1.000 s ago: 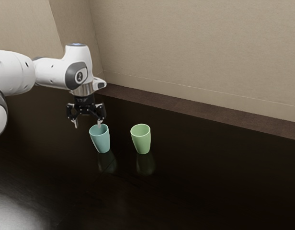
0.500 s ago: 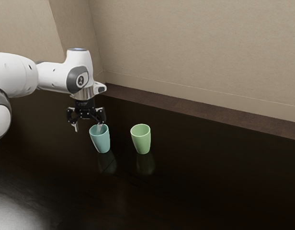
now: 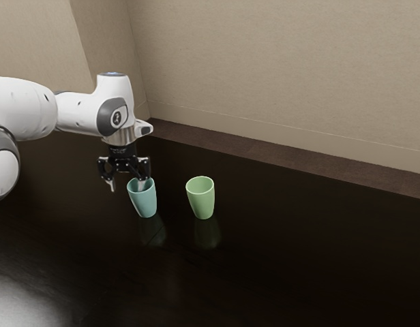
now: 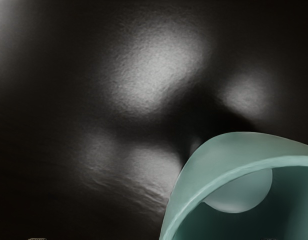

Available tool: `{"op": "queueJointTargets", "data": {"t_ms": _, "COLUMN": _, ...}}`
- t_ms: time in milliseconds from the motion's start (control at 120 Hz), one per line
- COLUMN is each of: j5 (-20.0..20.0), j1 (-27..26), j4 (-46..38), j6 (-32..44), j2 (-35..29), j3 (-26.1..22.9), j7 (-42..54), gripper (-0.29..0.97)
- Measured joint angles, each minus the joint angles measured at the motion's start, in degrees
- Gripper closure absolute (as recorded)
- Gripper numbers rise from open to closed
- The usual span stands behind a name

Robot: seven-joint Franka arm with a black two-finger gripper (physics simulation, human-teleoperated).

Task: Place the left cup onto the right cup

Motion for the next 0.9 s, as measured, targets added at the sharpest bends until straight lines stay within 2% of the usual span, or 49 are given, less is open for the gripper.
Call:
{"op": "queueJointTargets", "data": {"t_ms": 292, "j5": -0.05, "j1": -0.03, "j4": 0.00, "j6": 0.30, "j2": 0.20, "j3": 0.00, "j7": -0.14, "gripper": 0.28}}
{"op": "queueJointTargets", "data": {"t_ms": 733, "j5": -0.77, "j1": -0.28, "j4": 0.00, "j6": 0.69, "j2": 0.22, "j3": 0.00, "j7": -0.22, "gripper": 0.33}}
{"op": "queueJointTargets", "data": {"t_ms": 900, "j5": -0.80, "j1": -0.29, "j4": 0.00, "j6": 0.81, "j2": 0.48, "j3": 0.00, "j7": -0.23, "gripper": 0.38}}
